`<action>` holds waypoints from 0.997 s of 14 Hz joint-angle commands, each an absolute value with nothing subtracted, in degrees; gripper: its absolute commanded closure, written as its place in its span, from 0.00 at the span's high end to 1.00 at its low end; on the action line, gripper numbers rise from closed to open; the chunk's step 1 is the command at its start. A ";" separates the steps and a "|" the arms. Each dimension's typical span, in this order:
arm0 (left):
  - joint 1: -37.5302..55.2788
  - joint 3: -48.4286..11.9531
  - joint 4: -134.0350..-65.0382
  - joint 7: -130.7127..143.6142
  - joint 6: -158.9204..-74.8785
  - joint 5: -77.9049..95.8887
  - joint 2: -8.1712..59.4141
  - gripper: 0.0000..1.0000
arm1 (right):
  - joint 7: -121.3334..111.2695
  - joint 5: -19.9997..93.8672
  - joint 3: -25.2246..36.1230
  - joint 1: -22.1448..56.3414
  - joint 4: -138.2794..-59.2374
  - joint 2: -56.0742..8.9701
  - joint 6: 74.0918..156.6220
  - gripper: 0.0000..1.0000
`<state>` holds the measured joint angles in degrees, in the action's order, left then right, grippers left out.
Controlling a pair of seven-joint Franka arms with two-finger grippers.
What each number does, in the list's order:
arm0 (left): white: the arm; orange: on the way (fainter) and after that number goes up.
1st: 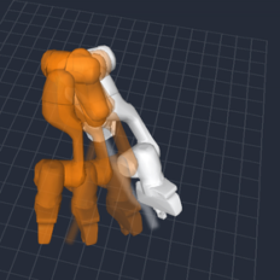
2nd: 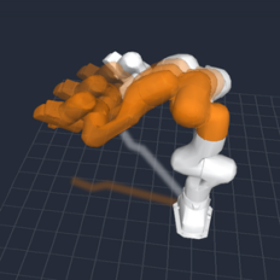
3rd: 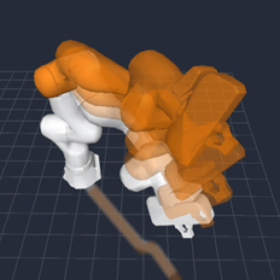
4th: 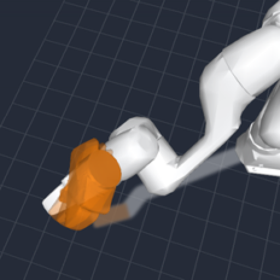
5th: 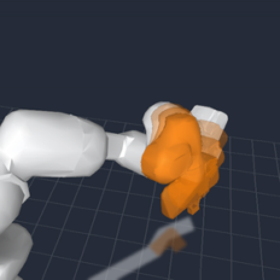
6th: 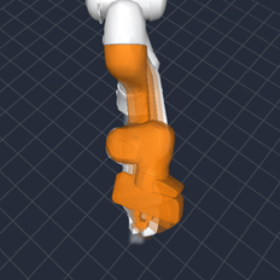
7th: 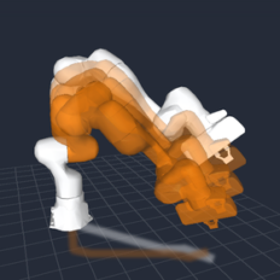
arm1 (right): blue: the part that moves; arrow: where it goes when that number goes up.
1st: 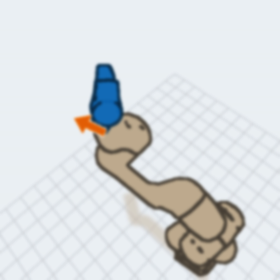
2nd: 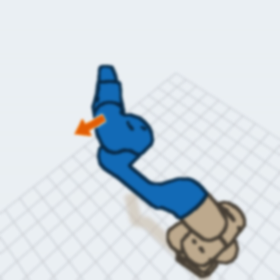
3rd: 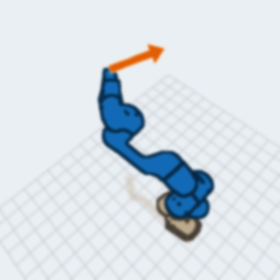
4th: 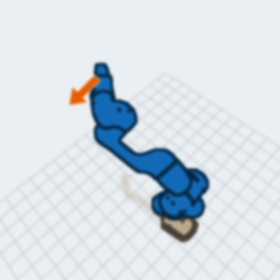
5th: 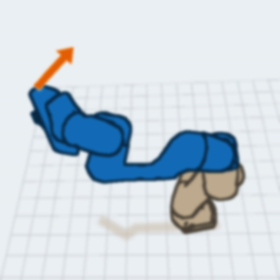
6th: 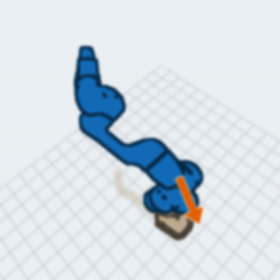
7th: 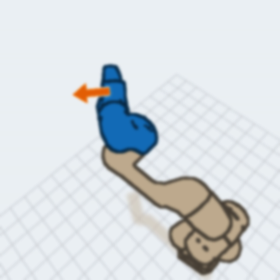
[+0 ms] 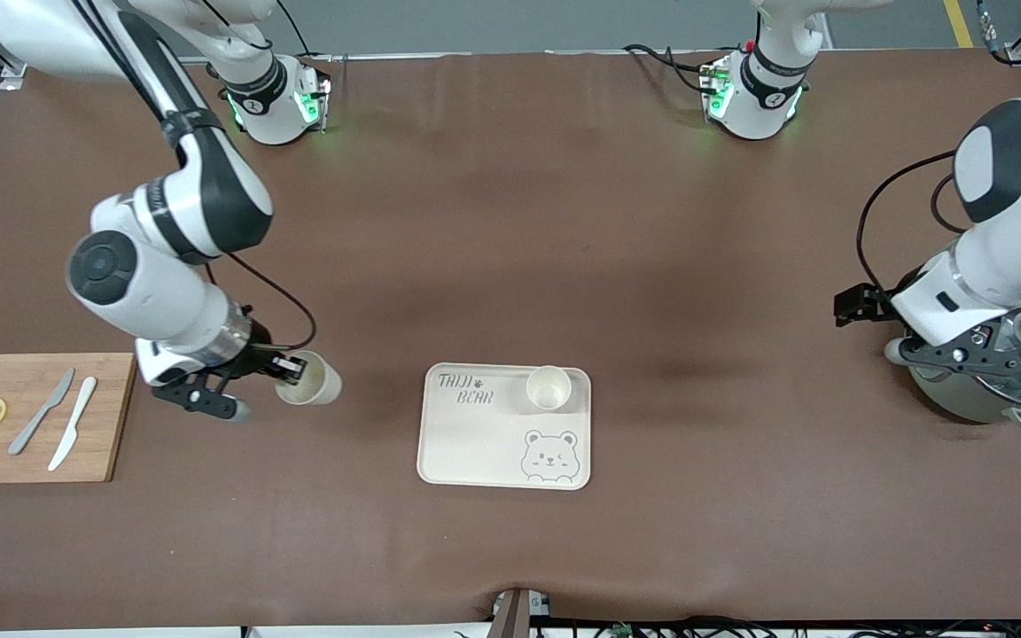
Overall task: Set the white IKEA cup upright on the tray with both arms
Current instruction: 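Carry the second white cup with the right gripper onto the tray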
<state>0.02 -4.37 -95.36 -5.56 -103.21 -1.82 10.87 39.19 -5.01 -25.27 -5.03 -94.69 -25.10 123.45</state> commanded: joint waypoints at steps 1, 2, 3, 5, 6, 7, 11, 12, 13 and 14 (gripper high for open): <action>-0.62 -5.01 -96.94 -6.33 -101.43 -0.27 7.83 1.00 | 45.42 -7.54 -24.87 -1.77 -88.87 -30.75 124.10 0.00; -0.62 -5.01 -96.86 -6.24 -100.64 -0.09 7.39 1.00 | 48.40 -9.82 -24.79 -0.45 -87.64 -32.33 124.10 0.00; -0.53 -5.01 -96.77 -6.07 -99.68 -0.09 6.77 1.00 | 51.82 -12.11 -24.79 1.04 -86.06 -34.08 124.19 0.00; -0.62 -4.92 -96.68 -5.98 -98.18 0.09 5.46 1.00 | 57.45 -15.54 -24.70 3.59 -83.59 -37.34 124.45 0.00; -0.62 -4.83 -96.68 -6.06 -97.74 0.09 5.01 1.00 | 59.74 -16.60 -24.70 4.73 -82.80 -38.57 125.93 0.00; -0.62 -4.75 -96.59 -6.06 -97.30 0.09 4.49 1.00 | 60.98 -16.87 -24.70 5.36 -82.79 -39.19 127.51 0.00; -1.84 -4.48 -96.50 -6.33 -96.59 0.00 3.25 1.00 | 64.41 -17.05 -22.69 9.03 -82.01 -41.74 130.86 0.00; -1.85 -4.48 -96.07 -6.33 -96.24 0.00 3.25 1.00 | 65.47 -17.05 -20.24 11.84 -81.57 -42.36 132.00 0.00; -1.85 -4.40 -95.89 -6.24 -95.54 0.00 3.16 1.00 | 66.17 -16.96 -17.87 14.13 -80.87 -42.97 132.45 0.00; -1.67 -4.39 -95.71 -6.15 -95.10 0.00 2.82 1.00 | 66.88 -16.96 -16.62 15.80 -80.08 -43.94 132.54 0.00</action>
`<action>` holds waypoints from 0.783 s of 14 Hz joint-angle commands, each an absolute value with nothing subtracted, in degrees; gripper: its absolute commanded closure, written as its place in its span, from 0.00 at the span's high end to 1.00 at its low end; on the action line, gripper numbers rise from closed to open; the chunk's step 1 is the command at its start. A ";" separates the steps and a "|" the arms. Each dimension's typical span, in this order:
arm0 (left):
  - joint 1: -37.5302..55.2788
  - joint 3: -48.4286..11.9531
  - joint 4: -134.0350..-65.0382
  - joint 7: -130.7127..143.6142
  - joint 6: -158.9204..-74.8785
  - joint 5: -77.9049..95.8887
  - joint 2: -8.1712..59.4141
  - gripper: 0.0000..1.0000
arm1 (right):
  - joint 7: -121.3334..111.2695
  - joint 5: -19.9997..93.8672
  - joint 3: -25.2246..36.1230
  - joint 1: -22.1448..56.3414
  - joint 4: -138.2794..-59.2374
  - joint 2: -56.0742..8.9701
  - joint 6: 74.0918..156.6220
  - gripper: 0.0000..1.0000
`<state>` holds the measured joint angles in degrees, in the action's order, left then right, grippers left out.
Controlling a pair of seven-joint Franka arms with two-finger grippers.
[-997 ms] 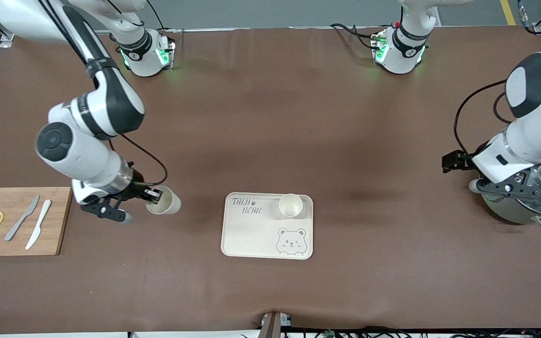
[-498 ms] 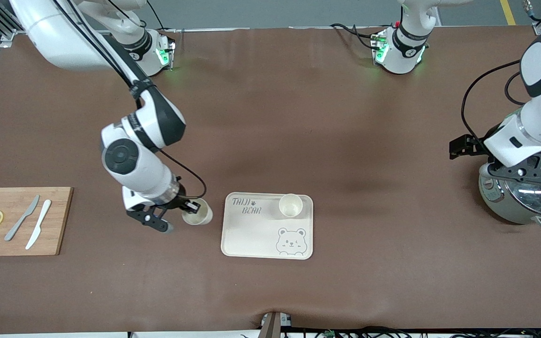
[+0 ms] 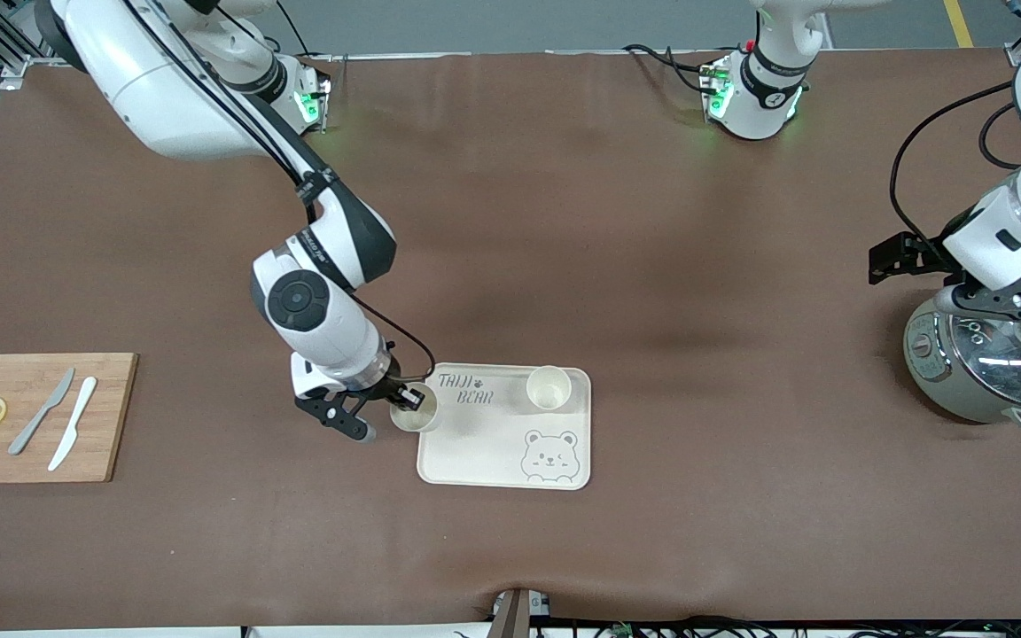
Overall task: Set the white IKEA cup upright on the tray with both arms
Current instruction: 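Carry the second white cup with the right gripper onto the tray, then set the cup upright on the tray and open the right gripper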
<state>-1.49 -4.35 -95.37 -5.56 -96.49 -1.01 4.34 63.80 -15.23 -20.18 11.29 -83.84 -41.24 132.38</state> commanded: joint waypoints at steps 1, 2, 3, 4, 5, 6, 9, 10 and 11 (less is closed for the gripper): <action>-1.58 -4.39 -95.71 -5.72 -94.66 0.00 2.38 1.00 | 67.58 -17.05 -16.09 16.43 -79.20 -45.16 132.63 0.00; -1.41 -4.39 -95.63 -5.28 -94.22 0.00 2.20 1.00 | 67.76 -17.05 -15.91 16.87 -78.15 -46.31 133.24 0.00; -1.32 -4.39 -95.71 -5.10 -94.04 0.00 1.59 1.00 | 67.85 -17.14 -15.73 17.31 -77.61 -47.45 134.55 0.00; -1.23 -4.39 -95.71 -5.01 -93.87 0.09 1.50 1.00 | 67.85 -17.14 -15.47 17.66 -77.52 -48.07 135.69 0.00; -1.23 -4.39 -95.71 -4.92 -93.87 0.09 1.15 1.00 | 67.85 -17.14 -14.51 18.36 -77.52 -48.42 136.49 0.00; -1.23 -4.31 -95.71 -4.66 -93.35 0.00 0.88 1.00 | 67.85 -17.05 -13.54 19.24 -77.52 -48.69 136.67 0.00; -0.88 -4.13 -95.71 -4.31 -92.55 0.09 -0.17 1.00 | 67.94 -17.14 -13.10 19.86 -77.61 -49.22 136.76 0.00; -0.10 -3.61 -95.63 -3.52 -92.11 0.09 -0.35 1.00 | 68.03 -17.14 -12.75 20.04 -77.61 -49.31 136.76 0.00; 0.78 -2.91 -95.63 -3.08 -92.11 0.17 -0.61 1.00 | 68.03 -17.14 -12.40 20.47 -77.61 -49.39 136.84 0.00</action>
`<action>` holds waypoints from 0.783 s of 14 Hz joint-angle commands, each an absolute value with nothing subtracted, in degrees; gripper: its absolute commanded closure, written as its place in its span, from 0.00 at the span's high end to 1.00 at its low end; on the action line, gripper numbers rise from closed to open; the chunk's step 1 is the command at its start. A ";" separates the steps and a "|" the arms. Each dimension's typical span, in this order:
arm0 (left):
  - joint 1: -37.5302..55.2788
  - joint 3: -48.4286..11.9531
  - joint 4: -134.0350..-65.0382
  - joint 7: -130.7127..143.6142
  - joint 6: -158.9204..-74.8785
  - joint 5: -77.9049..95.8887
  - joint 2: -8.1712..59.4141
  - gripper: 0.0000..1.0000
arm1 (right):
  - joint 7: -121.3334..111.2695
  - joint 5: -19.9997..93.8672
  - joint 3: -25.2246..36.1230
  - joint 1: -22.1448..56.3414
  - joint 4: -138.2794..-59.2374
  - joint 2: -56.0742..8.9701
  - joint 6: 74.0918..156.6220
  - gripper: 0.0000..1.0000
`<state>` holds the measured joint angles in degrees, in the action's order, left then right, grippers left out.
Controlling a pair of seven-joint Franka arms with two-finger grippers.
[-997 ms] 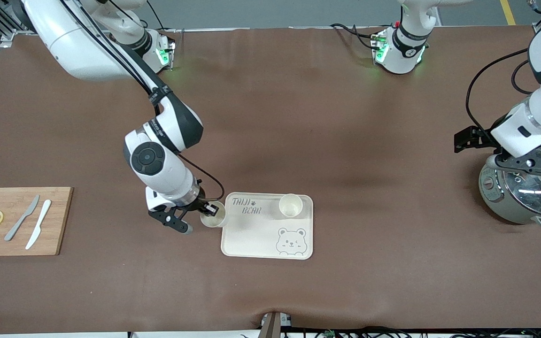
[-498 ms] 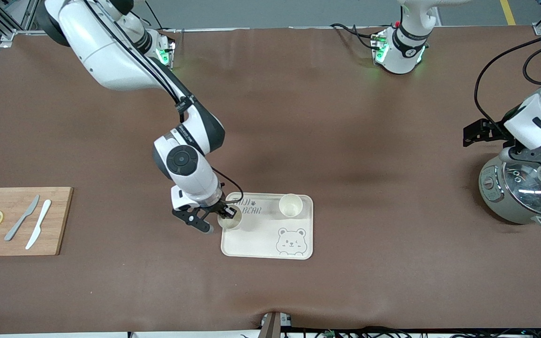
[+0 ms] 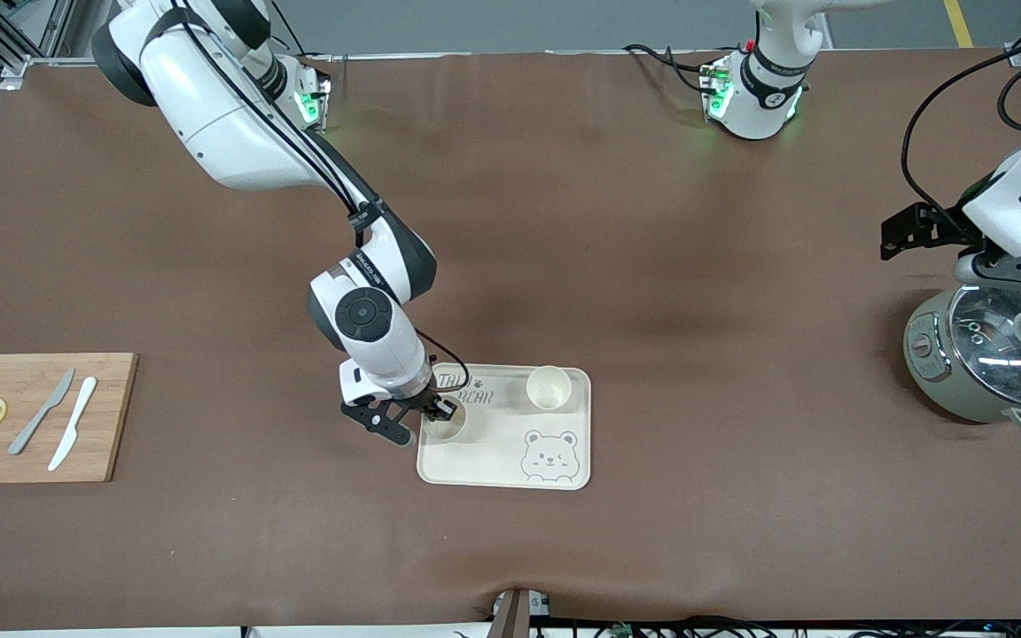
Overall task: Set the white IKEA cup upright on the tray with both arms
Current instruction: 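Set the cup upright on the tray and open the right gripper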
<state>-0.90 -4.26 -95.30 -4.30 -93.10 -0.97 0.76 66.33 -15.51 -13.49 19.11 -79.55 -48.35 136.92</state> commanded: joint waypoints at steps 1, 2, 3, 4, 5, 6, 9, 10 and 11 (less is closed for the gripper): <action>0.88 -2.90 -95.54 -2.47 -92.11 0.18 -0.53 1.00 | 68.03 -17.14 -12.22 20.83 -77.61 -49.66 137.19 0.00; 0.88 -3.16 -95.62 -1.94 -92.11 0.18 -0.53 1.00 | 68.03 -17.14 -11.78 20.92 -77.61 -49.92 137.55 0.00; 0.97 -3.16 -95.54 -1.93 -92.20 0.18 -0.44 1.00 | 68.03 -17.14 -11.60 21.18 -77.61 -50.01 137.64 0.00; 0.88 -3.25 -95.54 -1.93 -92.28 0.18 -0.44 1.00 | 68.03 -17.14 -11.60 21.18 -77.69 -50.01 137.72 0.00; 0.88 -3.25 -95.10 -1.93 -92.20 0.18 -0.44 1.00 | 68.03 -17.14 -11.51 21.18 -77.70 -50.01 137.72 0.00; 0.88 -3.25 -95.01 -1.93 -92.20 0.18 -0.53 1.00 | 68.03 -17.14 -11.60 21.18 -77.70 -50.01 137.64 0.00; 0.88 -3.25 -94.75 -1.76 -92.37 0.18 -0.79 1.00 | 67.77 -17.14 -11.51 21.18 -77.70 -50.01 137.64 0.32; 0.79 -3.25 -94.40 -1.67 -92.55 0.26 -0.88 1.00 | 67.50 -17.83 -11.43 21.18 -77.70 -50.01 137.64 0.55; 0.79 -3.16 -94.05 -0.97 -92.55 0.52 -0.88 1.00 | 67.59 -19.49 -11.51 21.27 -77.78 -50.01 137.64 1.00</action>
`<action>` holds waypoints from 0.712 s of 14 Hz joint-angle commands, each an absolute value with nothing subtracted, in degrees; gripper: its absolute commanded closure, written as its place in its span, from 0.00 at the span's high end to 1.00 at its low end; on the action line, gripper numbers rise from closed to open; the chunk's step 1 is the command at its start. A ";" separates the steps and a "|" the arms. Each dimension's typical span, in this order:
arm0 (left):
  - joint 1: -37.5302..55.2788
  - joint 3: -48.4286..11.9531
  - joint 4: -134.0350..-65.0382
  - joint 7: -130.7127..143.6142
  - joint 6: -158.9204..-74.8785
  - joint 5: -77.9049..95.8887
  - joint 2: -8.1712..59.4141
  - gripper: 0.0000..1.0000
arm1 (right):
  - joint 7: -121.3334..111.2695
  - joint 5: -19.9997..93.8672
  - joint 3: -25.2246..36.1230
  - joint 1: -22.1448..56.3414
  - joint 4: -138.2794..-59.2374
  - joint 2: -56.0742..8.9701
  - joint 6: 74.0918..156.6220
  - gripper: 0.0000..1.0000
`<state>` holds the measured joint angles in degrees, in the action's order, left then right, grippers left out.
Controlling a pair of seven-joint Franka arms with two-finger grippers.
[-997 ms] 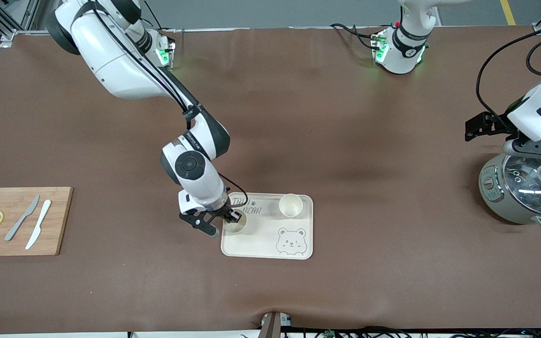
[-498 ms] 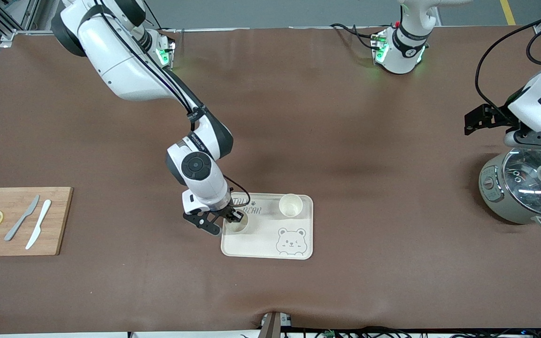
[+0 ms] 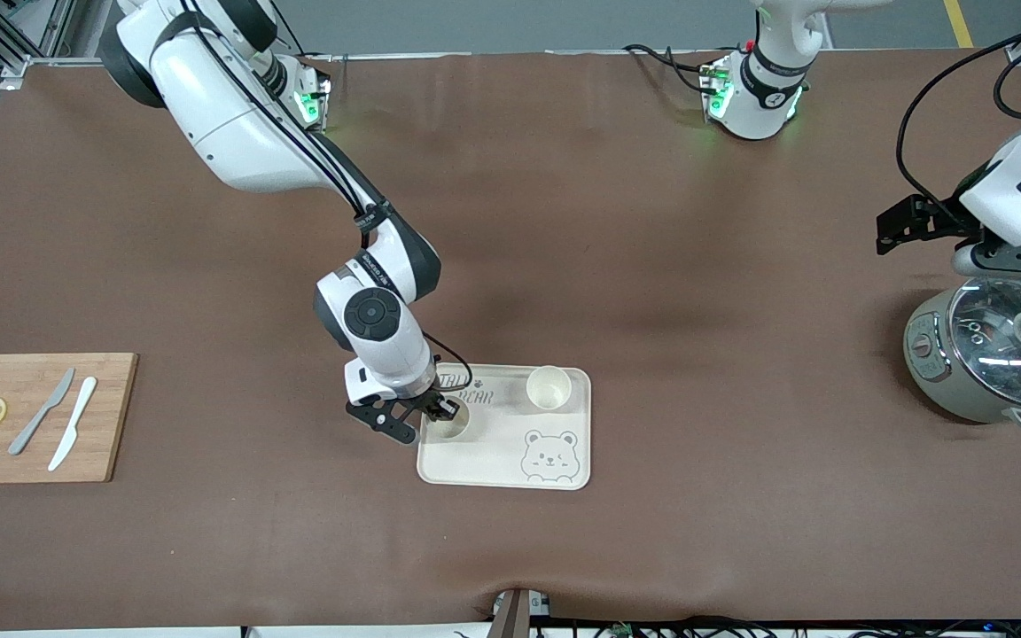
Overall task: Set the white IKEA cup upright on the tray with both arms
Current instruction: 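Set the cup upright on the tray and open the right gripper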
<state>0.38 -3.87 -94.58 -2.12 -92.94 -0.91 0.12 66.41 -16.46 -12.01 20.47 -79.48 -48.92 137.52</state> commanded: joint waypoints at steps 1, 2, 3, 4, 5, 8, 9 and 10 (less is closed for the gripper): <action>0.79 -3.16 -93.96 -0.10 -92.72 1.31 -0.88 1.00 | 67.85 -20.99 -11.51 21.18 -77.78 -50.01 137.64 1.00; 0.79 -3.16 -94.04 0.26 -92.72 1.41 -0.88 1.00 | 67.85 -21.18 -11.51 21.18 -77.78 -50.01 137.64 1.00; 0.79 -3.16 -94.13 0.26 -92.64 1.32 -0.79 1.00 | 67.85 -21.18 -11.51 21.18 -77.78 -50.01 137.64 1.00; 0.79 -3.16 -94.39 -0.43 -92.46 1.06 -0.70 1.00 | 67.85 -21.18 -11.51 21.18 -77.78 -50.01 137.55 1.00; 0.79 -3.16 -94.57 -0.79 -92.46 0.88 -0.53 1.00 | 67.85 -21.09 -11.51 21.18 -77.78 -49.92 137.55 1.00; 0.62 -3.08 -94.57 -1.40 -92.02 0.70 -0.18 1.00 | 67.59 -20.57 -11.69 20.83 -77.70 -49.22 136.94 1.00; 0.53 -3.08 -94.66 -1.58 -91.93 0.70 -0.18 1.00 | 67.59 -20.31 -11.69 20.74 -77.70 -48.61 136.67 1.00; 0.44 -3.16 -94.66 -1.58 -91.93 0.70 -0.18 1.00 | 67.50 -20.30 -11.86 20.83 -77.70 -48.17 136.41 1.00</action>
<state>0.34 -3.64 -94.66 -0.64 -92.69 0.06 0.10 66.49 -19.34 -11.96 20.49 -78.65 -48.88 137.51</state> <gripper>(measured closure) 0.000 0.000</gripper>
